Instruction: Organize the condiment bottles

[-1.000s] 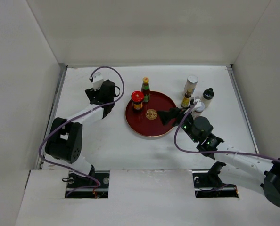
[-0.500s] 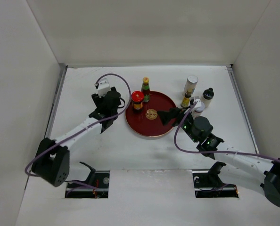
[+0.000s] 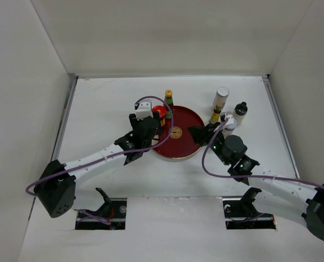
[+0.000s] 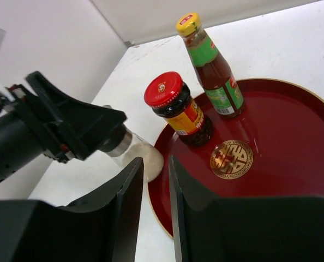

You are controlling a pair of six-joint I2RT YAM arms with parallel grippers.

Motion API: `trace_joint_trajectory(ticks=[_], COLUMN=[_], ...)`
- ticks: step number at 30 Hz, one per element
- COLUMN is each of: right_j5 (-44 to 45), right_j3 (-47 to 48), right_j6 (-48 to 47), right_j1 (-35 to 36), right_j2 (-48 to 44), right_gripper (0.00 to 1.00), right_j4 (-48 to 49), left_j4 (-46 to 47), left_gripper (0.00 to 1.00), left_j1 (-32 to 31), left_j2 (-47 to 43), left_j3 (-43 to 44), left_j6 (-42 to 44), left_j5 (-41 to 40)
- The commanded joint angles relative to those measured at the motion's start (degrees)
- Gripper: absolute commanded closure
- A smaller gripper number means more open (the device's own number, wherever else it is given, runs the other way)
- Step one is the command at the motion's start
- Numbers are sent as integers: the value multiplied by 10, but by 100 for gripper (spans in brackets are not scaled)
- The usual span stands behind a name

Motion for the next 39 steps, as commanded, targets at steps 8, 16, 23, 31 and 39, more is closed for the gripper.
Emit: trace_joint_trajectory(ticks=[8,16,23,31,39], right_j5=[29,66,166,350,267], right_j3=[-1,0,45,129,150], right_j6=[-5,-18,-38,-17,-2], right_j1=[-3,-11,-14,-32,-82], right_j2=[-6,8,-22,-21,23], right_gripper=[38,17,13,9,2], right_j4=[32,22,-131,-422,-500], left_j4=[144,176,203,322,387], left_gripper=[65,43,13,0,0], left_j1=[9,6,-5,-23,6], left_j2=[74,93,54,-150,-307], left_j3=[21,-20,-57,-197,-358], left_j6=[13,14,14,4,-22], left_j5=[40,40,37,10,-125])
